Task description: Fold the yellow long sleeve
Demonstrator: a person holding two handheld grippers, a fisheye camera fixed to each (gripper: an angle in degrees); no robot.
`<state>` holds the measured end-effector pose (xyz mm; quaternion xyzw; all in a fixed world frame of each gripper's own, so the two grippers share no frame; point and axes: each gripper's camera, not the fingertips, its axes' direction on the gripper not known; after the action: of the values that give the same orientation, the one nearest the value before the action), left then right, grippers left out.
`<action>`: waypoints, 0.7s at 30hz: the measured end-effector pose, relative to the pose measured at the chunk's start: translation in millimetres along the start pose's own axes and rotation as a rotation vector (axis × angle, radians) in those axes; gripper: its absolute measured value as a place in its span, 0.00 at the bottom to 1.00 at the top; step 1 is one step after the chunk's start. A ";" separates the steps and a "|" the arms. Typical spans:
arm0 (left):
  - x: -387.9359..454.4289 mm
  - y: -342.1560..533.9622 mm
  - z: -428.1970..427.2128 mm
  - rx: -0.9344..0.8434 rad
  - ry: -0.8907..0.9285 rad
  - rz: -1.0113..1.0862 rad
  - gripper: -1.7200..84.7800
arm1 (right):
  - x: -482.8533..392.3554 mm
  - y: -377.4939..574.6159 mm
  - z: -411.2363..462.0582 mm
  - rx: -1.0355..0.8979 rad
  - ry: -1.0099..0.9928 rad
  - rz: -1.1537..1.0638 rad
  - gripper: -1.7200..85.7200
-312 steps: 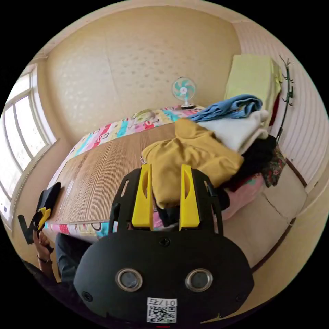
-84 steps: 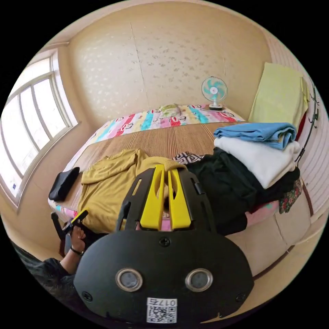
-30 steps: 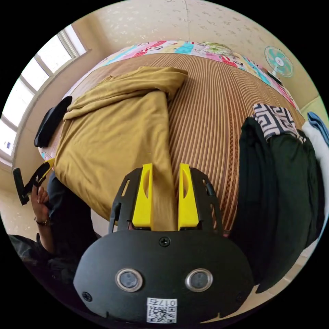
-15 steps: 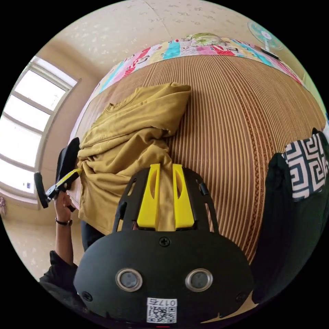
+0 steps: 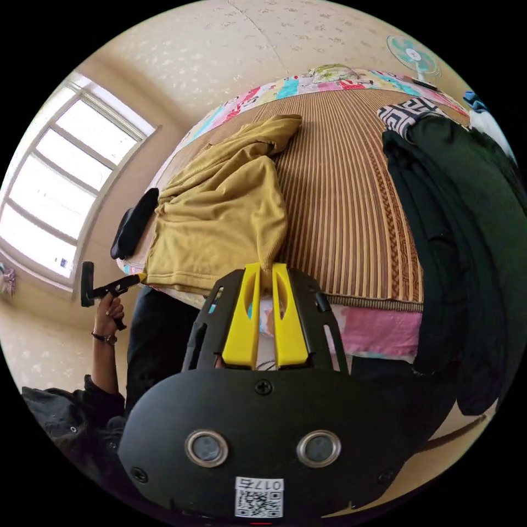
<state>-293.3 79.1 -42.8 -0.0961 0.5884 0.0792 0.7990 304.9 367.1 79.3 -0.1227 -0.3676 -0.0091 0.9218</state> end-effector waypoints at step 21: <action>-16.6 -166.6 -44.6 0.465 0.013 -0.215 0.17 | -37.6 -251.7 -0.8 0.211 0.152 0.020 0.13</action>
<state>-299.5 -93.6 -29.8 0.0276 0.5822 -0.1440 0.7997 251.1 120.0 108.4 -0.0276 -0.2943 0.0294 0.9549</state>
